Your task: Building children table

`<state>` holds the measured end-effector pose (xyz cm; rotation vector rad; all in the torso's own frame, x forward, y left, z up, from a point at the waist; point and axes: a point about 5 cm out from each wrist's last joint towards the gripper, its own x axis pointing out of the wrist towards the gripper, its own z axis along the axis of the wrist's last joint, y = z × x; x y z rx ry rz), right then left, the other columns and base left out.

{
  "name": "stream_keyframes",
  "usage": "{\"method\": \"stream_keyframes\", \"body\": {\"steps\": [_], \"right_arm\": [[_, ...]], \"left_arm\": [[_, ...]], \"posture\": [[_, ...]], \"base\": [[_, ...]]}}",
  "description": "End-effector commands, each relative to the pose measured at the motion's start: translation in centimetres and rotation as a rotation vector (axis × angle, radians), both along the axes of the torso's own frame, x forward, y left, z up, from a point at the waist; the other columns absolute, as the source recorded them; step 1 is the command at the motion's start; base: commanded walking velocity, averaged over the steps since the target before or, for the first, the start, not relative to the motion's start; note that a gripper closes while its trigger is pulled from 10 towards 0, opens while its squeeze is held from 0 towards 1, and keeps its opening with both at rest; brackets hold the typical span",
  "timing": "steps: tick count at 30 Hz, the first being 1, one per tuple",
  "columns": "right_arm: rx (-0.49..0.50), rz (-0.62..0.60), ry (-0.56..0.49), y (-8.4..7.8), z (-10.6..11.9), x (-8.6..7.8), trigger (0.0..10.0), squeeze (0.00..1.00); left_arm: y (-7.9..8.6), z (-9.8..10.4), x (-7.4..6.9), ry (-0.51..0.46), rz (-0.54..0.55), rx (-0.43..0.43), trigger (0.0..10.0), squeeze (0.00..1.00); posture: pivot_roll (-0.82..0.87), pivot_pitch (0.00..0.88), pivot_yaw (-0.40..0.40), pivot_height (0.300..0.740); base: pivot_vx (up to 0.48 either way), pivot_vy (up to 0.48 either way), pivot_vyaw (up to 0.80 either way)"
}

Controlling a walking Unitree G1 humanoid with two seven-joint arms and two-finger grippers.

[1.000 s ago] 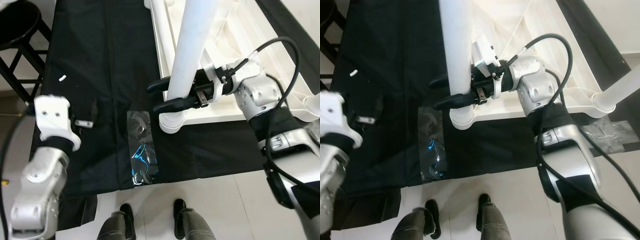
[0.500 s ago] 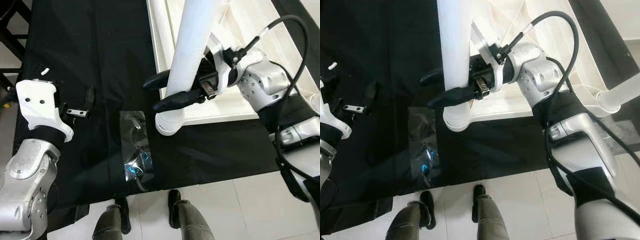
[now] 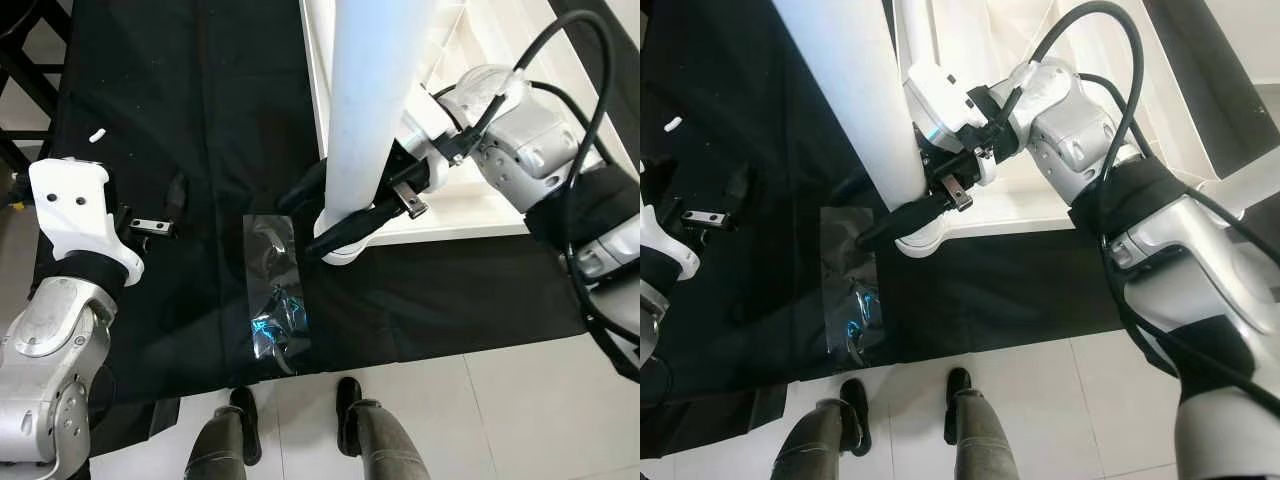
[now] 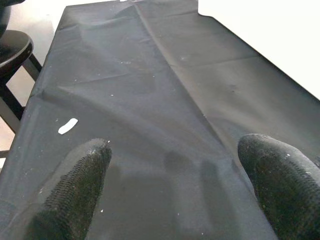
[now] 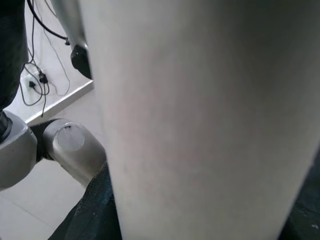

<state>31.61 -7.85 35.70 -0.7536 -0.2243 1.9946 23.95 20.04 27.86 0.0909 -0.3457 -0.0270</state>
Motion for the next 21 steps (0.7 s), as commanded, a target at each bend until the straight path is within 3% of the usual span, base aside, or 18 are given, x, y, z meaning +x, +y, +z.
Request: {"method": "stream_keyframes", "body": {"steps": [1,13,21], "right_arm": [[-0.128,-0.048,0.108,-0.5,-4.0,0.9,10.0,0.0],[0.013,-0.031,0.278,-0.7,-4.5,0.9,10.0,0.0],[0.016,-0.069,0.286,-1.3,-5.5,1.3,10.0,0.0]], "left_arm": [[-0.2,0.0,-0.5,-0.002,-0.003,0.004,10.0,0.0],[-0.3,0.1,-0.7,-0.003,-0.002,-0.001,10.0,0.0],[-0.6,0.1,-0.7,-0.002,-0.01,-0.005,10.0,0.0]], "posture": [[0.08,0.499,-0.079,0.74],[0.09,0.486,-0.071,0.74],[0.09,0.482,-0.067,0.74]], "base": [[0.0,0.0,0.0],[0.0,0.0,0.0],[0.0,0.0,0.0]]}}
